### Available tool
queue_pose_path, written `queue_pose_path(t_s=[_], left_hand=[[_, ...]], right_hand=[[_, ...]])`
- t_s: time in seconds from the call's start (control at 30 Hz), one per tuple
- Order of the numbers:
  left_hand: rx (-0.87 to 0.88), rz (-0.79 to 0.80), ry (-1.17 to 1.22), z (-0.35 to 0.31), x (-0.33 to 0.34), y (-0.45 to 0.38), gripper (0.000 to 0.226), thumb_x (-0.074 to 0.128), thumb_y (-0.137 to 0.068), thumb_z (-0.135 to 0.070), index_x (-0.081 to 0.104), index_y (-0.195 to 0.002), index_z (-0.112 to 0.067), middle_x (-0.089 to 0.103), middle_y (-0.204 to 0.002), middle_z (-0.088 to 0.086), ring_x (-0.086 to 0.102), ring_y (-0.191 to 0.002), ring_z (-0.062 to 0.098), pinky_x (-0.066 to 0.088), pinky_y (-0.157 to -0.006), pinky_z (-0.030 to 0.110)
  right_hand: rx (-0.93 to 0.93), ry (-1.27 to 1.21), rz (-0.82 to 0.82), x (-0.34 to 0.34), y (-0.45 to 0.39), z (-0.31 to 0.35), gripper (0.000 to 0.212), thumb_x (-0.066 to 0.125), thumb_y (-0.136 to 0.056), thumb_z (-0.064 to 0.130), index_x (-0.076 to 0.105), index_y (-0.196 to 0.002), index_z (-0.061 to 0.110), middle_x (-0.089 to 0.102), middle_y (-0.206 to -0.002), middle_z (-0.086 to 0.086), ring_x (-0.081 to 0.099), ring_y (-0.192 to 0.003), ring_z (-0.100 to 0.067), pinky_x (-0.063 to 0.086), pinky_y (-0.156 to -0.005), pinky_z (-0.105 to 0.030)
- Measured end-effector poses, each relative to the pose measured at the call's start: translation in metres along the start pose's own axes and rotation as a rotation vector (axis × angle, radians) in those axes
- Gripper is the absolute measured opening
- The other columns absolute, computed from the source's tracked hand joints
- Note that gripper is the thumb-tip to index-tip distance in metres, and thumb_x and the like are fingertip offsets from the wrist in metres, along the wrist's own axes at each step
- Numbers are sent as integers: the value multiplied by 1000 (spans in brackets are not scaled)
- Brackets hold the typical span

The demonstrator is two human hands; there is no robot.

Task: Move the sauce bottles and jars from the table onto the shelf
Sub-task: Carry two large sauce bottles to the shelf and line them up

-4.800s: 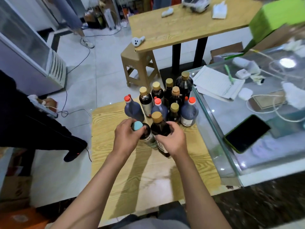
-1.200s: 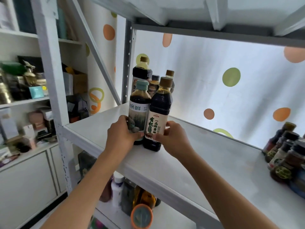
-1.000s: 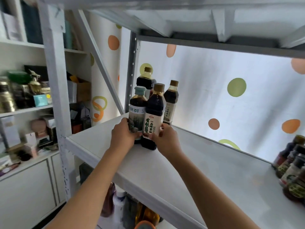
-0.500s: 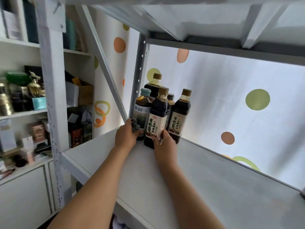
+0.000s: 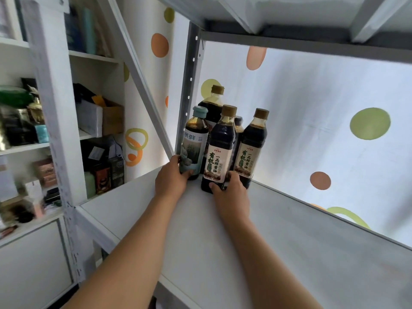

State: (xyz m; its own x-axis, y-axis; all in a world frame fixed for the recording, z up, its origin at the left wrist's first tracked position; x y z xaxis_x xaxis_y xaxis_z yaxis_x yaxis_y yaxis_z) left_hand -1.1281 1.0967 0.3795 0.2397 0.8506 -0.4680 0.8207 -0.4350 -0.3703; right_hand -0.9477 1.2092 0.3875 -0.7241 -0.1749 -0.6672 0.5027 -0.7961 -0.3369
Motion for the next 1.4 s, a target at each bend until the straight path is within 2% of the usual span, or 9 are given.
queue_pose_path(t_s=[0.17, 0.4, 0.57, 0.8, 0.97, 1.17, 1.27, 1.33, 1.4], left_hand=[[0, -9, -12, 1, -2, 0, 52, 74, -82, -32, 52, -127, -18, 65, -125, 5, 62, -111, 29, 50, -91, 42], [-3, -14, 25, 0, -3, 1, 51, 74, -82, -30, 53, -127, -19, 65, -125, 4, 61, -112, 28, 49, -93, 42], [-15, -12, 43, 2, -2, 0, 51, 75, -80, -30, 54, -126, -20, 65, -124, 3, 62, -111, 28, 50, -92, 42], [-36, -28, 80, 6, -2, -2, 49, 78, -77, -28, 57, -121, -20, 67, -119, 0, 65, -103, 24, 51, -89, 42], [-60, -29, 101, 10, 0, -3, 50, 79, -76, -28, 58, -121, -18, 66, -121, 2, 66, -103, 23, 51, -90, 42], [-74, -36, 73, 12, 1, -3, 46, 77, -78, -28, 57, -117, -13, 66, -118, 5, 63, -103, 25, 46, -81, 30], [-85, -63, 9, 12, -2, -1, 40, 77, -78, -34, 58, -104, -10, 66, -107, 8, 61, -97, 28, 40, -72, 29], [-94, -114, -101, 6, -11, 6, 37, 76, -79, -36, 60, -96, -7, 67, -98, 11, 61, -92, 30, 36, -67, 30], [-26, -147, -294, -9, -16, 13, 25, 69, -86, -23, 62, -100, -3, 67, -102, 15, 61, -97, 33, 41, -70, 34]], right_hand=[[40, 14, 68, 5, -2, -5, 36, 62, -88, 49, 58, -119, 32, 69, -115, 9, 63, -106, -21, 44, -75, -29], [59, 135, 50, 3, -9, -1, 40, 58, -88, 57, 56, -119, 31, 68, -116, 5, 62, -107, -25, 38, -72, -30], [37, 206, 4, 2, -6, 8, 42, 61, -90, 51, 44, -105, 16, 68, -109, -8, 63, -103, -33, 37, -69, -32], [-5, 88, 41, 4, -9, 3, 27, 66, -90, 37, 47, -99, 21, 65, -100, 2, 60, -96, -25, 35, -69, -30], [-89, 111, 76, 13, -10, 12, 15, 60, -94, 31, 53, -95, 17, 66, -94, -1, 60, -89, -26, 38, -66, -32], [-147, 146, 93, 14, -7, 17, 14, 58, -95, 30, 58, -91, 16, 66, -93, -3, 59, -88, -26, 44, -69, -34], [-152, 156, 91, 15, -6, 17, 10, 60, -94, 27, 60, -93, 18, 67, -93, -2, 59, -89, -25, 47, -72, -35], [-167, 171, 80, 13, -4, 19, 6, 60, -91, 23, 61, -94, 18, 67, -94, -1, 59, -89, -25, 43, -69, -32], [-187, 184, 78, 11, -2, 21, 8, 59, -89, 19, 64, -96, 17, 68, -96, -2, 59, -91, -25, 41, -69, -31]])
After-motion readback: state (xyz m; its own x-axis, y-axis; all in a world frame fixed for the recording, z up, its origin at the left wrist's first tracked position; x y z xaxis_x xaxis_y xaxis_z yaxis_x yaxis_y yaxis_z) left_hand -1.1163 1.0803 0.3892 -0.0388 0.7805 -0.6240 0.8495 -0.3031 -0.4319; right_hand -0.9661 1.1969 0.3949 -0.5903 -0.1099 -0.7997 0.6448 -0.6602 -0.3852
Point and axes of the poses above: each hand's wrist, its own y-axis away from the middle knuckle, its own x-axis out of the palm, z = x × y, the point moved 10 cm from there along -y, towards the middle knuckle
